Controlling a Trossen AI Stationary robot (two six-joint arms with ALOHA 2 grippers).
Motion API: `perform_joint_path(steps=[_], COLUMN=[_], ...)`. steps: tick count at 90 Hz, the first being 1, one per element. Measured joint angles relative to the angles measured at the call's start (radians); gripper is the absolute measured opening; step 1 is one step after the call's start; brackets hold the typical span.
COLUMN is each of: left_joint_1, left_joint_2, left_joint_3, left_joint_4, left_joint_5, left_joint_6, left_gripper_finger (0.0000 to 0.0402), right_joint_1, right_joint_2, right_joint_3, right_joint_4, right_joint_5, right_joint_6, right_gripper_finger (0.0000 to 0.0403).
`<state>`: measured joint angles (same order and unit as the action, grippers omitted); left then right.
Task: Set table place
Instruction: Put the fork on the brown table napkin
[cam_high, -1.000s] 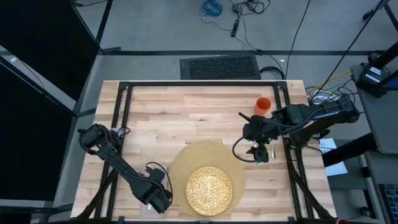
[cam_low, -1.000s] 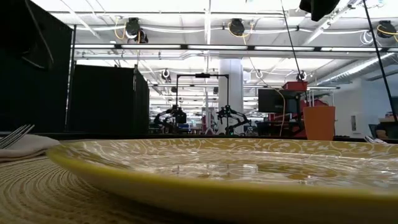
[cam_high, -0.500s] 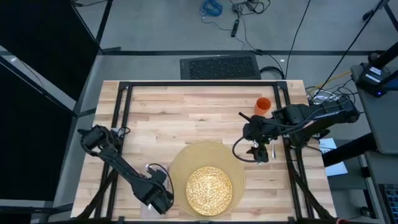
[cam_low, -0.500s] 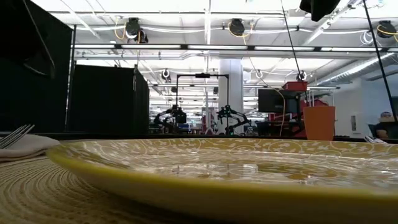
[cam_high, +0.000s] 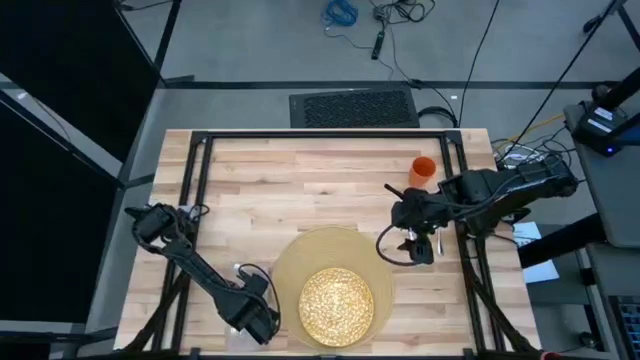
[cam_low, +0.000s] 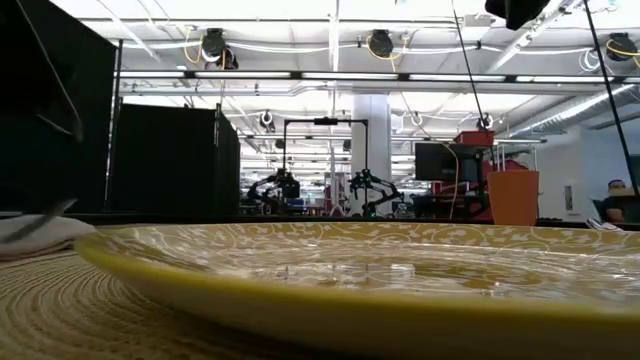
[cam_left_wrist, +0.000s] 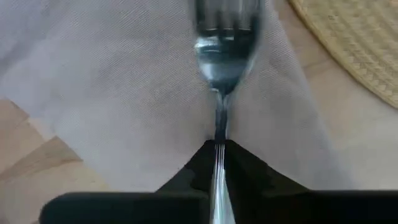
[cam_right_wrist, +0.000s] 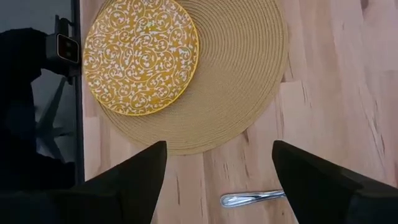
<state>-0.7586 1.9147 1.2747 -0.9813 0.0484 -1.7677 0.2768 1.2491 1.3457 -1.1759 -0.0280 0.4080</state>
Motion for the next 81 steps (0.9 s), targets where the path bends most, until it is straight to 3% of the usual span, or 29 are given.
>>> perform_joint_path(steps=[21,42,60,81], left_joint_1=[0.005,-0.003,-0.003,0.014], left_joint_2=[-0.069,-0.08,-0.08,-0.075], left_joint_3=[0.001,0.002,0.002,0.002], left_joint_4=[-0.008,-0.07,-0.036,-0.059], left_joint_5=[-0.072,0.083,0.028,0.032], left_joint_6=[-0.055,-0.282,-0.458,-0.477], left_gripper_finger=[0.0002,0.0,0.0002,0.0001], right_joint_1=[0.0,0.0,0.0,0.011], right_joint_2=[0.0,0.0,0.0,0.0], right_joint_3=[0.0,0.0,0.0,0.001], right_joint_4=[0.009,0.013,0.013,-0.015], right_joint_5=[0.0,0.0,-0.009,-0.056], right_joint_6=[0.0,-0.008,-0.079,-0.107], right_gripper_finger=[0.0279,0.0279,0.0279,0.0279])
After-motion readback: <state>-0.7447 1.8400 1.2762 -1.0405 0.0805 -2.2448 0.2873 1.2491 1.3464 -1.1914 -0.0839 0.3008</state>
